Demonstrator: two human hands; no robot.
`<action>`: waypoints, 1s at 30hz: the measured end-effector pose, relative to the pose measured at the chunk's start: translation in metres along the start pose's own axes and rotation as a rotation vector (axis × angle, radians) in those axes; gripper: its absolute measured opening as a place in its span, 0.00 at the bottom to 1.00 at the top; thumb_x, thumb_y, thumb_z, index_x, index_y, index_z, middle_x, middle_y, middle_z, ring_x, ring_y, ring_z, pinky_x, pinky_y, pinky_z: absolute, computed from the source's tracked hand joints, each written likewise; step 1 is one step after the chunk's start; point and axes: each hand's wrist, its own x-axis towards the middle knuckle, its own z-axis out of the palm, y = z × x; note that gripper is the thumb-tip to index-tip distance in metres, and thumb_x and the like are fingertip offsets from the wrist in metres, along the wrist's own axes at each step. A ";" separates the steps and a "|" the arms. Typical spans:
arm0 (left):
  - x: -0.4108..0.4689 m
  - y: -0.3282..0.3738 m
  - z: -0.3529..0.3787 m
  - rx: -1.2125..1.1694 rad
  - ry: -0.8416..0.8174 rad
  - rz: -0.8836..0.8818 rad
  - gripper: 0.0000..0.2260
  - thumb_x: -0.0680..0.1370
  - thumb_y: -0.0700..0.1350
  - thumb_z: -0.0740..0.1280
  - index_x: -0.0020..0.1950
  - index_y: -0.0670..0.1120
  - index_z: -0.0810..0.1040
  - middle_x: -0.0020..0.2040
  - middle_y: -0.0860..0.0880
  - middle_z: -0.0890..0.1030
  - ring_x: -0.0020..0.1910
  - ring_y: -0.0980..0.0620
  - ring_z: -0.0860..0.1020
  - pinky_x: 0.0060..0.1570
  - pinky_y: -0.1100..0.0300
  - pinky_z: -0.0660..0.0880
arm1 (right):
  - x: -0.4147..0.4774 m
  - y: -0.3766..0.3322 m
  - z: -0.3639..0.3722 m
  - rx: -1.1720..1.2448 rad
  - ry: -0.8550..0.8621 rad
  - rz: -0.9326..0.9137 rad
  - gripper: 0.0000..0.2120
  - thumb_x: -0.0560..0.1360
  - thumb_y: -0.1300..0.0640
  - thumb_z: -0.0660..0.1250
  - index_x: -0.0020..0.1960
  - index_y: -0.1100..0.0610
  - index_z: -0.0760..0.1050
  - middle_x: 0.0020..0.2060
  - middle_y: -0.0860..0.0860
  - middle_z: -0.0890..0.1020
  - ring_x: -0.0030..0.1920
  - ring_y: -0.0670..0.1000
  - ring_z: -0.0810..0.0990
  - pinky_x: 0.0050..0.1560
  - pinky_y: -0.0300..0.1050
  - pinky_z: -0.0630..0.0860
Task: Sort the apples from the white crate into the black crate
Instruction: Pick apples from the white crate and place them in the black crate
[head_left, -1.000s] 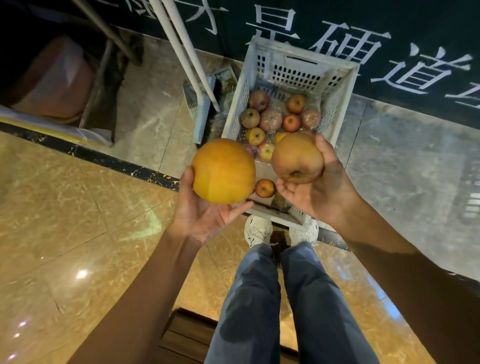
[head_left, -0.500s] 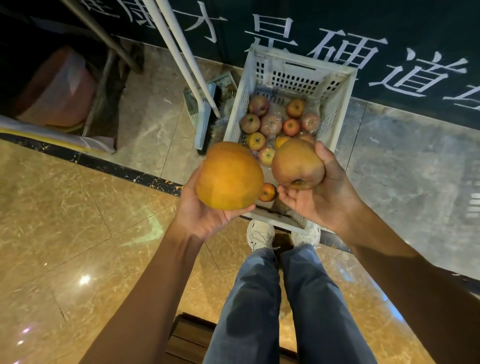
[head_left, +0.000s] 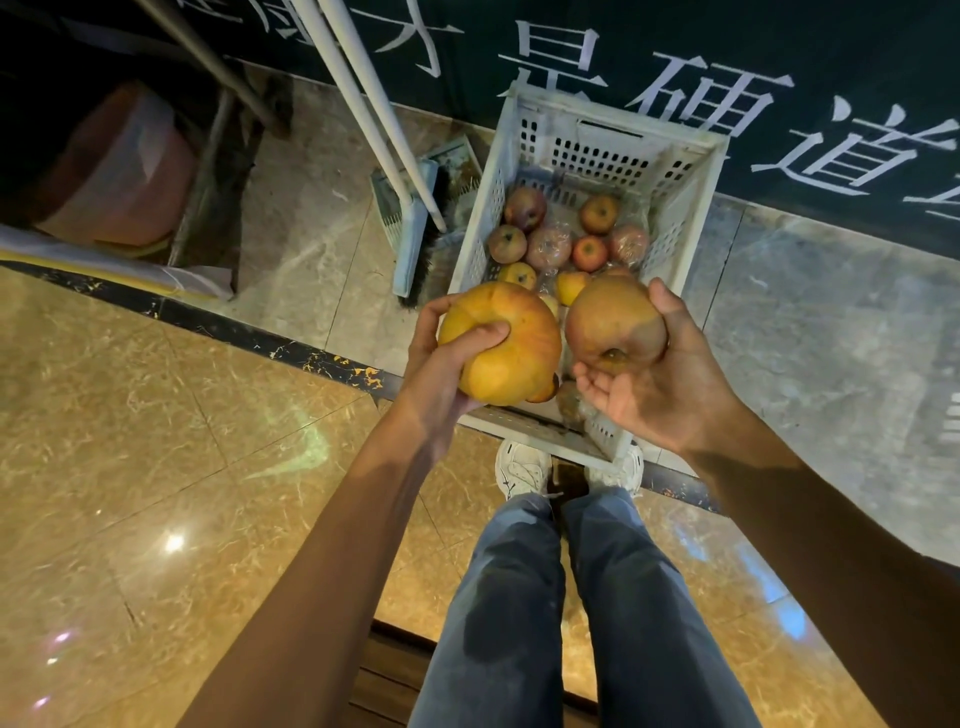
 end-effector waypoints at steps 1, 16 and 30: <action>0.000 0.000 0.002 -0.008 0.006 -0.004 0.16 0.70 0.44 0.72 0.53 0.55 0.71 0.58 0.50 0.76 0.52 0.48 0.78 0.36 0.55 0.78 | 0.000 0.000 0.000 0.001 0.003 0.002 0.52 0.38 0.41 0.82 0.60 0.56 0.75 0.49 0.55 0.83 0.45 0.52 0.83 0.43 0.42 0.80; -0.008 0.003 0.021 -0.174 0.049 -0.177 0.28 0.67 0.53 0.70 0.65 0.49 0.70 0.60 0.46 0.78 0.58 0.43 0.78 0.56 0.42 0.74 | -0.003 -0.006 -0.010 0.036 -0.001 0.013 0.54 0.39 0.41 0.82 0.62 0.58 0.74 0.50 0.55 0.84 0.44 0.51 0.84 0.46 0.41 0.80; -0.009 0.004 0.031 -0.333 0.085 -0.507 0.21 0.72 0.54 0.68 0.61 0.48 0.73 0.57 0.40 0.73 0.56 0.39 0.76 0.37 0.48 0.80 | -0.007 -0.020 -0.020 0.077 0.063 -0.006 0.58 0.35 0.42 0.82 0.64 0.57 0.72 0.44 0.55 0.84 0.45 0.51 0.81 0.41 0.42 0.80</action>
